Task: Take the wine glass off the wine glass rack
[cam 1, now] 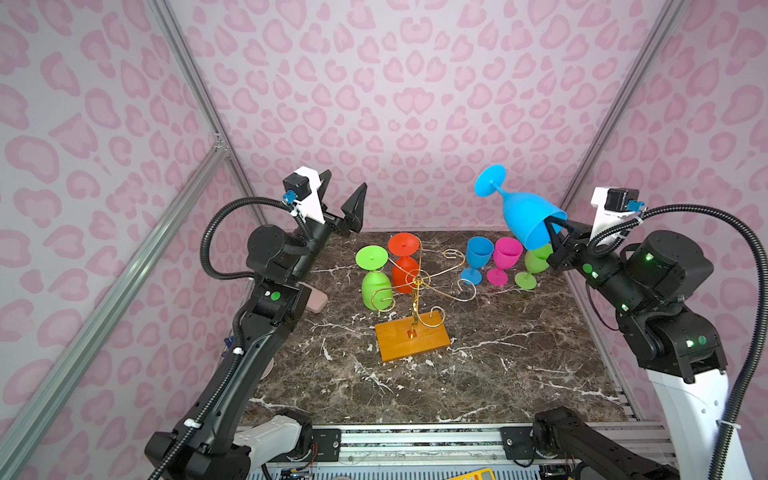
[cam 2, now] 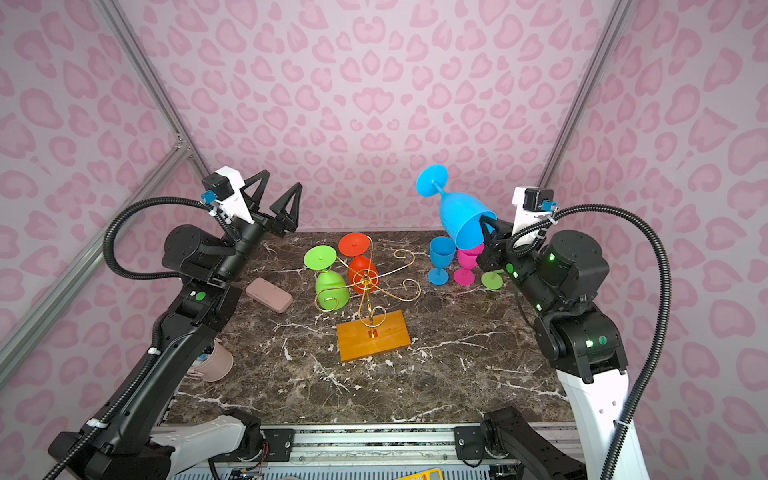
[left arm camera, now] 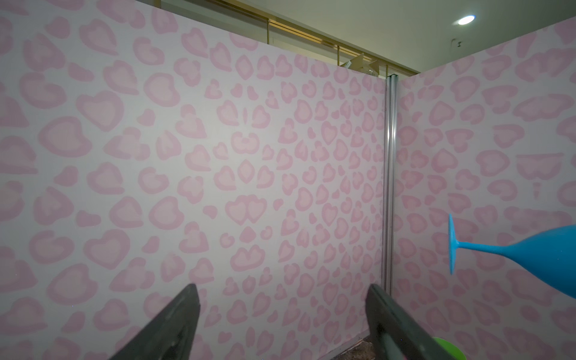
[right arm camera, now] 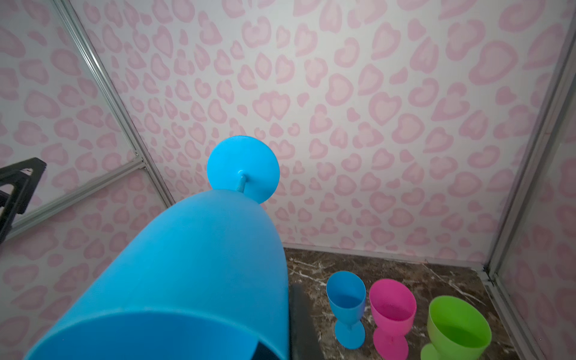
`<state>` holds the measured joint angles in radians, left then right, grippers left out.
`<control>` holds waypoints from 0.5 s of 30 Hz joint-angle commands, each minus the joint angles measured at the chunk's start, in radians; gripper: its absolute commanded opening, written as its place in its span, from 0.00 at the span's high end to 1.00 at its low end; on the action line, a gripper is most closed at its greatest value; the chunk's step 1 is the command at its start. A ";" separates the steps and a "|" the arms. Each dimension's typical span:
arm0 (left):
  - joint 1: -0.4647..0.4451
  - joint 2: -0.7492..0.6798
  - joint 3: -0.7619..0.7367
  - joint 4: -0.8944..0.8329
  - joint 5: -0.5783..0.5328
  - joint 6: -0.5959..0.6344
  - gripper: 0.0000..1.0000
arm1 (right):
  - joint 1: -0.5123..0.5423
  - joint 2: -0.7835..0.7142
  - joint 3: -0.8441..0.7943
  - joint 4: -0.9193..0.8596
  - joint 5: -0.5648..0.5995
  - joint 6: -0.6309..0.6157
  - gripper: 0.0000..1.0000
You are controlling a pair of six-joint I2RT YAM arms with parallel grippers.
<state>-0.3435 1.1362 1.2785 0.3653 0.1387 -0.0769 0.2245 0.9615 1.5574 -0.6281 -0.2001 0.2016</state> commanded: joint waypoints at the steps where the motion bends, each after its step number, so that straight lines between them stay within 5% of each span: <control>1: 0.015 -0.053 -0.054 0.016 -0.116 0.021 0.11 | -0.011 -0.001 0.005 -0.231 0.053 -0.019 1.00; 7: 0.052 -0.150 -0.163 0.009 -0.225 0.039 0.06 | -0.019 0.046 -0.011 -0.428 0.103 -0.043 1.00; 15: 0.086 -0.229 -0.276 0.006 -0.302 0.063 0.03 | -0.059 0.143 -0.114 -0.467 0.048 -0.056 1.00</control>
<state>-0.2607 0.9230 1.0275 0.3534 -0.1204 -0.0387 0.1741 1.0832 1.4700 -1.0763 -0.1295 0.1566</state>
